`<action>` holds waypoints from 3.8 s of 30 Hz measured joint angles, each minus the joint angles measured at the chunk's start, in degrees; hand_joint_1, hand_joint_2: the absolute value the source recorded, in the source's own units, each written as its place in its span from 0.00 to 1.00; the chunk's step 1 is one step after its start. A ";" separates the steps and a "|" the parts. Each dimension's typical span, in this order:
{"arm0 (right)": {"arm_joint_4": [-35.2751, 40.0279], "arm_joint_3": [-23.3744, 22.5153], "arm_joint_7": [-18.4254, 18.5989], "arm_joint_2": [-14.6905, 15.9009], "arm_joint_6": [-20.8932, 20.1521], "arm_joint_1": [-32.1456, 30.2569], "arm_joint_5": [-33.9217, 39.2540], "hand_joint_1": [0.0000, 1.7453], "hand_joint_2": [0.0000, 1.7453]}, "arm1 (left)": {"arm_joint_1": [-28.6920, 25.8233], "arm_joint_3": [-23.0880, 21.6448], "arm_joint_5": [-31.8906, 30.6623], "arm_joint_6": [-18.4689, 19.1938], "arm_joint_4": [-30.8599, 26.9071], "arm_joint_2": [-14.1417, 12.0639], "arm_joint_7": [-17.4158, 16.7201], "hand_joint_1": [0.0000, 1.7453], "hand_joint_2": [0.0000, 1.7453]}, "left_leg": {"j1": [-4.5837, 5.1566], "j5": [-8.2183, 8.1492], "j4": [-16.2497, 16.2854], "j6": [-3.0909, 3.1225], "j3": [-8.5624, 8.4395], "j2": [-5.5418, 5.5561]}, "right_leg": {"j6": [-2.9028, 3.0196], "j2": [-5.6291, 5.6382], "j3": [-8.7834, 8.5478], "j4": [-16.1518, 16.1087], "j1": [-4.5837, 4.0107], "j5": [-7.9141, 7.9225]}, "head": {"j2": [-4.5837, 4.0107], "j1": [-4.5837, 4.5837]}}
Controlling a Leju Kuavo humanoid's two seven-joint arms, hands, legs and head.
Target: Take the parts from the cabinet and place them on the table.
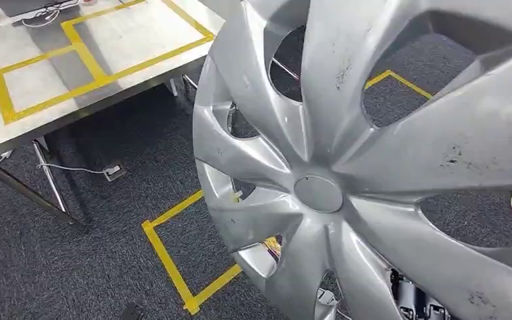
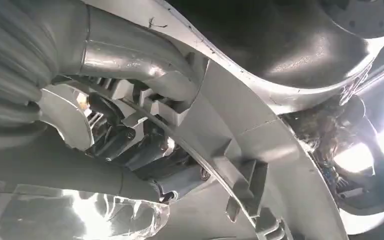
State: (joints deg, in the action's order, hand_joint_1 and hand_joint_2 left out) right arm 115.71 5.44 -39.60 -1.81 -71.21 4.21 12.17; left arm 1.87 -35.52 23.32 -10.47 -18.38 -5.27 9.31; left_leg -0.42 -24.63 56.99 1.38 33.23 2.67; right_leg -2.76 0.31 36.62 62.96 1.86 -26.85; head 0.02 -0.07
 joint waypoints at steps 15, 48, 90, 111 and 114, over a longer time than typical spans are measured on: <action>0.13 0.00 0.00 -0.31 0.07 0.36 -0.37 1.00 1.00 | -0.27 0.39 -0.41 -0.24 0.00 -0.11 0.00 0.00 1.00 | -0.28 -1.30 8.03 -2.10 5.13 -2.51 | 3.41 -2.19 -3.44 -3.98 -0.70 0.12 | 0.00 0.37; -0.04 0.44 0.00 0.24 0.31 0.63 -0.37 1.00 1.00 | -0.66 1.31 -0.72 0.09 -0.13 -0.09 0.72 0.00 1.00 | 0.58 -0.45 2.07 -0.85 2.46 -2.92 | 3.04 -0.54 -2.90 -3.61 -1.09 -0.01 | 0.00 0.31; -0.68 0.81 0.00 0.83 0.46 -0.13 0.57 1.00 1.00 | -1.27 1.77 -1.64 -0.37 -0.31 0.02 0.94 0.00 1.00 | 1.18 -1.03 -0.43 1.72 -1.58 -1.20 | 0.95 -0.04 3.46 7.31 -0.87 -6.99 | 0.00 0.07; -0.94 1.40 0.00 0.26 0.79 0.49 0.57 1.00 1.00 | -1.56 2.14 -1.64 -0.52 -0.46 -0.26 0.90 0.00 1.00 | 1.15 1.50 1.03 0.25 3.84 -2.54 | 2.49 0.19 -5.08 -5.10 -0.97 -0.88 | 0.00 0.42; -0.87 1.49 0.00 0.17 1.09 0.59 0.57 1.00 1.00 | -1.71 2.29 -1.68 -0.74 -0.66 -0.15 0.90 0.00 1.00 | 0.74 2.36 -0.99 0.88 1.59 -2.45 | 1.93 0.01 -5.10 -4.07 -1.04 -1.51 | 0.00 0.22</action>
State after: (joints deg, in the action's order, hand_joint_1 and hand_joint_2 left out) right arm 114.84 6.93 -39.60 -1.64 -70.12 4.80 12.74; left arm 0.15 -33.22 21.64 -11.21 -19.04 -5.42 10.21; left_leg 0.31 -22.27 56.00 2.26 34.82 0.23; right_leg -0.82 0.32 31.52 58.90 0.82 -28.35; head 0.02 0.15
